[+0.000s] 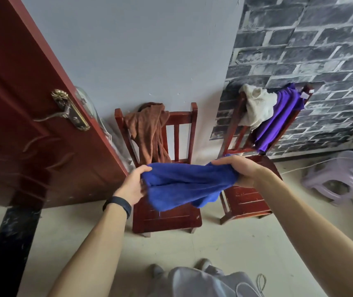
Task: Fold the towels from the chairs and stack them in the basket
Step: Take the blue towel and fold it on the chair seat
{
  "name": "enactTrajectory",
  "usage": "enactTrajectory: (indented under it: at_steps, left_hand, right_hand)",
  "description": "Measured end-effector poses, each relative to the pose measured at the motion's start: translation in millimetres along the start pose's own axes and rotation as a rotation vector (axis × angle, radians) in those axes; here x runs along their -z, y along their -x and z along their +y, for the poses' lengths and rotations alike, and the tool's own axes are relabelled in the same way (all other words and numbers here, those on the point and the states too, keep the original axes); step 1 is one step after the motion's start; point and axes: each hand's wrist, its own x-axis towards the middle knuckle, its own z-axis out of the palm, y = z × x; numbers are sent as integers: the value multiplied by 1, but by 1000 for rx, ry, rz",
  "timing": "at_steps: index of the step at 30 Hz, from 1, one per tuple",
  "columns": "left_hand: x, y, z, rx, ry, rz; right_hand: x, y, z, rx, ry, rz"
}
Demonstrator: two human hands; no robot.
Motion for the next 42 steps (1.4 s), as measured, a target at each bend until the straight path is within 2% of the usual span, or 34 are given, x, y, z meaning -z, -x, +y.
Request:
enactTrajectory:
  at_steps: [3, 5, 10, 13, 17, 20, 22, 25, 27, 30, 31, 34, 37, 42]
  left_hand:
    - [15, 1, 17, -19, -123, 3]
    - [19, 3, 20, 31, -216, -15]
    - [26, 4, 13, 205, -349, 13]
    - [26, -2, 6, 241, -374, 17]
    - [28, -2, -3, 361, -560, -39]
    - [20, 22, 4, 373, -677, 50]
    - [30, 15, 1, 374, -740, 45]
    - [41, 10, -2, 530, -805, 53]
    - [50, 4, -5, 447, -837, -4]
    - [55, 2, -1, 241, -788, 22]
    - [58, 2, 1, 156, -742, 54]
    - [68, 5, 13, -151, -736, 295]
    - [74, 10, 26, -201, -421, 268]
    - [78, 16, 48, -370, -333, 291]
  right_hand:
    - [17, -14, 19, -44, 41, 171]
    - [23, -22, 26, -22, 17, 262]
    - [15, -32, 26, 113, -27, 366]
    - [6, -31, 20, 164, -42, 326]
    - [4, -30, 15, 202, -33, 244]
    - [4, -31, 16, 218, -23, 220]
    - [3, -31, 17, 227, 8, 213]
    - [1, -30, 17, 238, 74, 188]
    - [-2, -30, 17, 243, 82, 169]
    - [-6, -32, 18, 235, 81, 181]
    - [-7, -33, 18, 227, 98, 203]
    - [-6, -39, 21, 200, 228, 300]
    - [-3, -42, 26, 199, 282, 380]
    - [-4, -48, 24, 271, 186, 523]
